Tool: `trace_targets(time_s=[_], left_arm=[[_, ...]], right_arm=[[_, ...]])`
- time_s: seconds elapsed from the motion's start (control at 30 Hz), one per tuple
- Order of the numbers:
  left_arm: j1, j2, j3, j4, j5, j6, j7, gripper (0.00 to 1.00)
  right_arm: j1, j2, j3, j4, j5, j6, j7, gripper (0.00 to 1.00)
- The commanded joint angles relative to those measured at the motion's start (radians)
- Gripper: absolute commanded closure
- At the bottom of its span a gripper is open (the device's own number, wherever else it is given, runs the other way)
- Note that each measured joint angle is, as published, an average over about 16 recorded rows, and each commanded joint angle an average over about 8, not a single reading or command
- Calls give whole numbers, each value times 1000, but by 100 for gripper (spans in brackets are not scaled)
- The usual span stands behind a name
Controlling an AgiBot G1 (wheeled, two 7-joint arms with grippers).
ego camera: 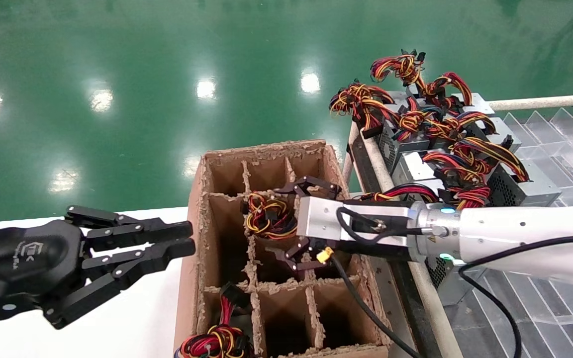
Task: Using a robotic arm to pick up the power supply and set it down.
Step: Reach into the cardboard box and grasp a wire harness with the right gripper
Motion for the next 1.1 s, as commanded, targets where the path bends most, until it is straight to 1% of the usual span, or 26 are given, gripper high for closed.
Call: trace_targets(time_s=[0.03,0.33,0.6,0.8,1.1], left_arm=[[0,0,0,0,0,0,0,100],[0,0,0,0,0,0,0,100],[0,0,0,0,0,0,0,100],[0,0,0,0,0,0,0,100],[0,0,0,0,0,0,0,100]], right_arm=[[0,-9,-5,7,-17,17,11,100],[0,-12,-20,36,-100,77,104,100],[-2,-10,-33,47,-138,86,134,100],[-12,-4,-31,55,-131,85,126,100],[-35,16,-1,86,-76,94,113,100]])
